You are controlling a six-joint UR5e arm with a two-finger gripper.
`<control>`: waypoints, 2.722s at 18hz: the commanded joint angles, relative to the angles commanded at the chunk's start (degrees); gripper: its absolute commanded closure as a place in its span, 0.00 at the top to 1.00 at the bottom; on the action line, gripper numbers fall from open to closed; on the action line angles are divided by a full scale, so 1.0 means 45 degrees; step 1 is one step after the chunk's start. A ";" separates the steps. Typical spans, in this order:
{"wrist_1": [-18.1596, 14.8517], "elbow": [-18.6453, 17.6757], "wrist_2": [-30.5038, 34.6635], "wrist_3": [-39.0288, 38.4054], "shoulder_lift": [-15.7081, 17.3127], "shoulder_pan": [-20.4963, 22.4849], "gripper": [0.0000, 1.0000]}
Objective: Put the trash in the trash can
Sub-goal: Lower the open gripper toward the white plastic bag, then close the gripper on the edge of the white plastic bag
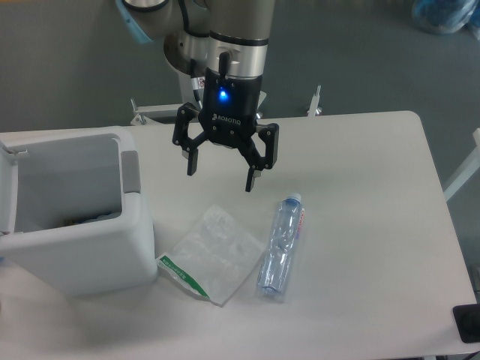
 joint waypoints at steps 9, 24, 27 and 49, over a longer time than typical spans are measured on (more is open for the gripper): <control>0.1868 0.0001 0.0469 0.0313 -0.1520 -0.0117 1.00; 0.2656 0.1483 0.3277 -0.3514 -0.4939 -0.1424 1.00; 0.2618 0.1232 0.3769 -0.3556 -0.5098 -0.1698 1.00; 0.3610 -0.2128 0.6270 1.2535 -0.3867 -0.0724 1.00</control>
